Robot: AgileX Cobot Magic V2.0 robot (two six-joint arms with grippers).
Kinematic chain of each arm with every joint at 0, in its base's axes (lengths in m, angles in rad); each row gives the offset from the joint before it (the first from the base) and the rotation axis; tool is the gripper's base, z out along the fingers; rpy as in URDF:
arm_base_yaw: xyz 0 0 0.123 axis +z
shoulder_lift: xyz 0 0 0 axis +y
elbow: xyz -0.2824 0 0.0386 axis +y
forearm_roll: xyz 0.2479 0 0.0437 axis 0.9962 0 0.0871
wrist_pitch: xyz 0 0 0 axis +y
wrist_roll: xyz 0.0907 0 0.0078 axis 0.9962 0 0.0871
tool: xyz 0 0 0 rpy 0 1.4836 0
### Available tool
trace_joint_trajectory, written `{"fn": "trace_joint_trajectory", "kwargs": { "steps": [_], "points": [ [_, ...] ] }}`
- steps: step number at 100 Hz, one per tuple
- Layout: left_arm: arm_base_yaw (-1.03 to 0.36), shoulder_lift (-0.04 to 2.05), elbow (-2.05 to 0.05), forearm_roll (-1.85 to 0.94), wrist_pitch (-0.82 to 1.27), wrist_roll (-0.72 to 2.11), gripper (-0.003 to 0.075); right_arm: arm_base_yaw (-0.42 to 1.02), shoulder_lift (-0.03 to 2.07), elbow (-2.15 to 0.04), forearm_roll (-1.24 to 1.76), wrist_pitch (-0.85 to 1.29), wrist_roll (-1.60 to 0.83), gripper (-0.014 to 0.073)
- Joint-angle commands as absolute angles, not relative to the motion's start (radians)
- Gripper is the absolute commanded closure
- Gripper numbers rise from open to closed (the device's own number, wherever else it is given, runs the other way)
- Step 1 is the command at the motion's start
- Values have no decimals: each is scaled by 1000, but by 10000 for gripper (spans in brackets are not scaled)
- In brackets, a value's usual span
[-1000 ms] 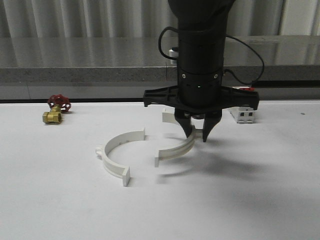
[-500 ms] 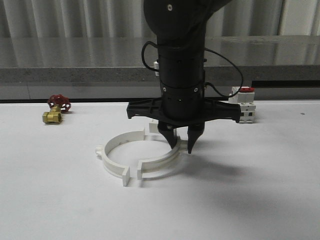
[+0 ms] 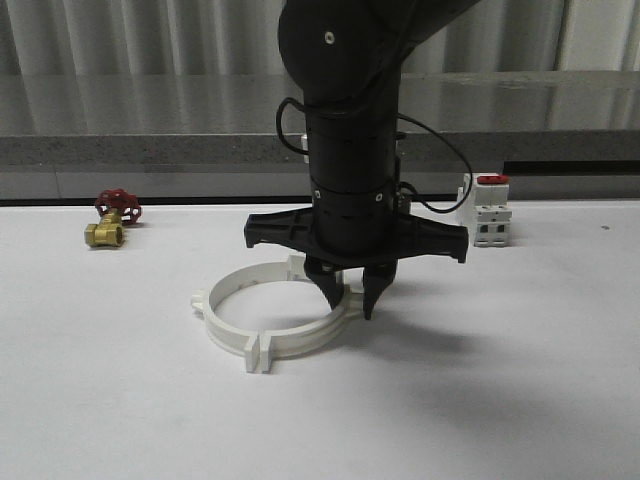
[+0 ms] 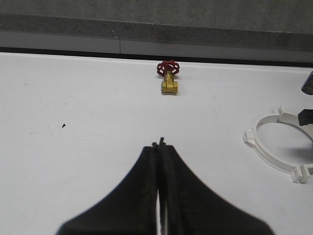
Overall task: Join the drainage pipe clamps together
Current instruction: 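Press the held half against the placed half to close the ring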
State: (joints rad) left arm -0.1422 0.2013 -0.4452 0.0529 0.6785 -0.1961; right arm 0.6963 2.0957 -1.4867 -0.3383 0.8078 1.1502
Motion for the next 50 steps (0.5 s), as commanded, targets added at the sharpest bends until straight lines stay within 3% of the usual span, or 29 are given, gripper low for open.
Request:
{"fn": "trace_joint_trajectory", "kwargs": {
  "steps": [1,50],
  "points": [
    [-141,210,-472,56,607,-195,740,696,2050,-1518,-347,791,1152,556],
    [-141,210,-472,56,607,-195,740,697,2051,-1520,-339,771,1152,556]
  ]
}}
